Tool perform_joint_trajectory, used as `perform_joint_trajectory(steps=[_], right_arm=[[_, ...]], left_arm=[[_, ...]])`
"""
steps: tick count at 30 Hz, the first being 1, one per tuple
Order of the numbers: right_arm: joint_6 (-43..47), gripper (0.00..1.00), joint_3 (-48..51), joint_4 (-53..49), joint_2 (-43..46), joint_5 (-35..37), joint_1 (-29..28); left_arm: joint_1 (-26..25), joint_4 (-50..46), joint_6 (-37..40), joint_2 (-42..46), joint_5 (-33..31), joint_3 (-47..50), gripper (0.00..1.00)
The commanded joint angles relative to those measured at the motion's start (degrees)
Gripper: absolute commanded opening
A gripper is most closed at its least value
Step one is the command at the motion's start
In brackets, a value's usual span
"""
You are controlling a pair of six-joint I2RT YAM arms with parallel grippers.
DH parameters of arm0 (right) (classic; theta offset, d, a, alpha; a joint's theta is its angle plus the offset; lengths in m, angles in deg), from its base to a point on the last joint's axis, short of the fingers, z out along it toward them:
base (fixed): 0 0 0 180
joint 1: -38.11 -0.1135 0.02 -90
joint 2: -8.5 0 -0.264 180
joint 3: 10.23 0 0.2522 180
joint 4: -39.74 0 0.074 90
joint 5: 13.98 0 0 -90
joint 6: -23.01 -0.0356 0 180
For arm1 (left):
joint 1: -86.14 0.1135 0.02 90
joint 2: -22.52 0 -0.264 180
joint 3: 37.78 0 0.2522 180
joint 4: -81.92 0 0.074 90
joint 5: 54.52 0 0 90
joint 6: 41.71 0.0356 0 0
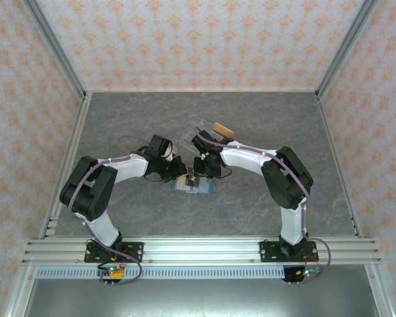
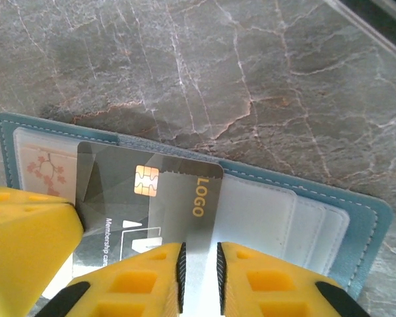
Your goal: Take the credit cards out of the card holder
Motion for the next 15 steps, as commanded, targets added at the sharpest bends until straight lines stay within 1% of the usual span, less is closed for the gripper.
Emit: perform_joint_trajectory(steps=[1,5,10,15], right_arm=[[-0.4,0.22,-1.4,0.1,-2.1,-0.2,0.0],[-0.5,0.22,-1.2,0.6,-2.8,-1.1,0.1],[-0.6,0.22,-1.0,0.8,-3.0,-1.3,0.1],[-0.6,0.21,-0.9,0.7,-3.5,-1.5,0.1]], left_arm=[[0.5,0.4,0.4,1.3,0.7,1.2,0.09],[0.5,2.5,-0.4,1.1,2.1,1.7,0.13],[0.4,8.7,-2.4,1.1,6.3,3.1,0.21],[0.4,9.2,-2.1,1.1,7.1,2.9,0.22]])
